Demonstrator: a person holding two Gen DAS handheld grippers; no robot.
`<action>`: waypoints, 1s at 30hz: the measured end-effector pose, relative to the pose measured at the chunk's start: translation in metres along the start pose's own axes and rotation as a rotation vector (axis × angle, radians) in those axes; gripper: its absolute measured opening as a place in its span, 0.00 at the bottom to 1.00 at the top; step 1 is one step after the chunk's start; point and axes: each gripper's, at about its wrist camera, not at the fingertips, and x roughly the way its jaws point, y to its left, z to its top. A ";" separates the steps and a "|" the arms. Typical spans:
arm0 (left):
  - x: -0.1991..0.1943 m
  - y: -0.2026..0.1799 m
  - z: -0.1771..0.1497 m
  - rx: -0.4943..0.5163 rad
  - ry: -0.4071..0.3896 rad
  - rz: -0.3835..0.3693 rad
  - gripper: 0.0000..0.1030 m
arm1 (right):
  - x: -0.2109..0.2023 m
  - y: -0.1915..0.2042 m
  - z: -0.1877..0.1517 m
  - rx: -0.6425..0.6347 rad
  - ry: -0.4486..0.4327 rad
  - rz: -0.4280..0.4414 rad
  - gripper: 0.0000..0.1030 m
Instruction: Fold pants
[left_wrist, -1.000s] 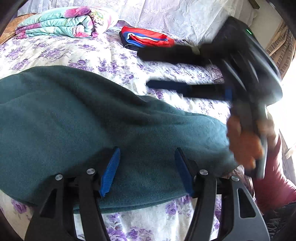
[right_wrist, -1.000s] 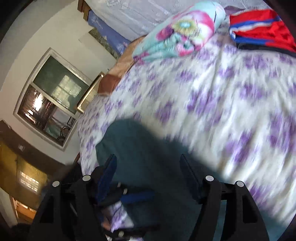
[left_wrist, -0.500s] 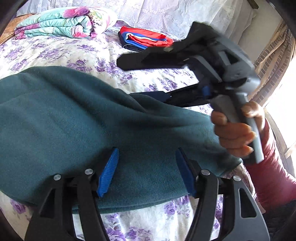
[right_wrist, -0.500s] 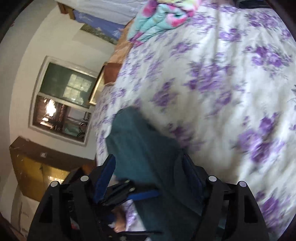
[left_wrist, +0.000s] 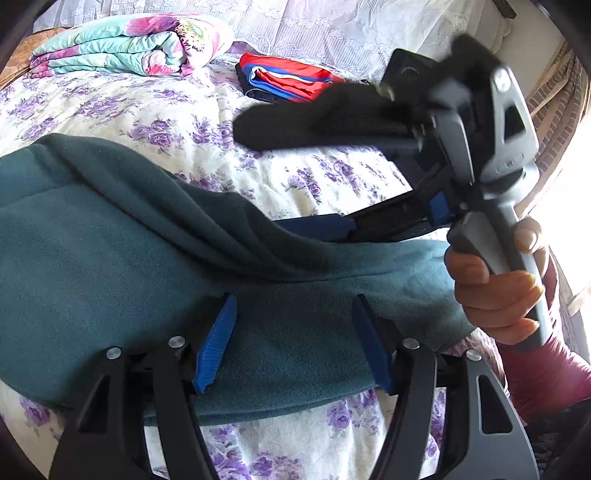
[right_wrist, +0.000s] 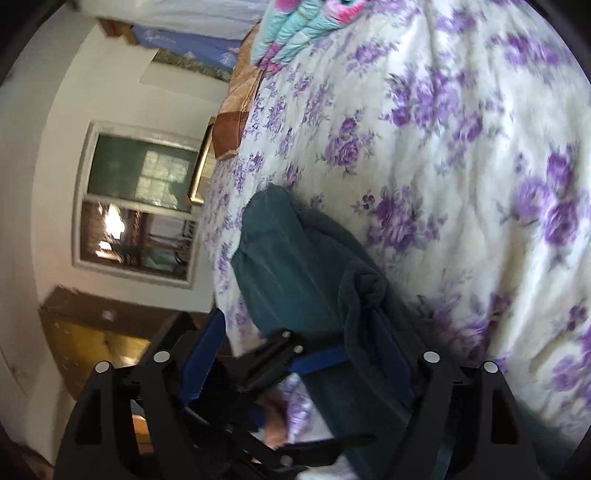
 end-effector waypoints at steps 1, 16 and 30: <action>0.000 -0.001 0.000 0.001 0.000 0.001 0.62 | 0.002 -0.001 0.003 0.011 -0.004 0.010 0.85; 0.000 -0.004 0.000 0.001 -0.005 -0.001 0.63 | -0.009 -0.022 0.009 0.012 -0.113 -0.036 0.35; 0.000 -0.006 -0.001 0.004 -0.005 0.003 0.64 | -0.034 0.014 0.020 -0.242 -0.320 -0.321 0.08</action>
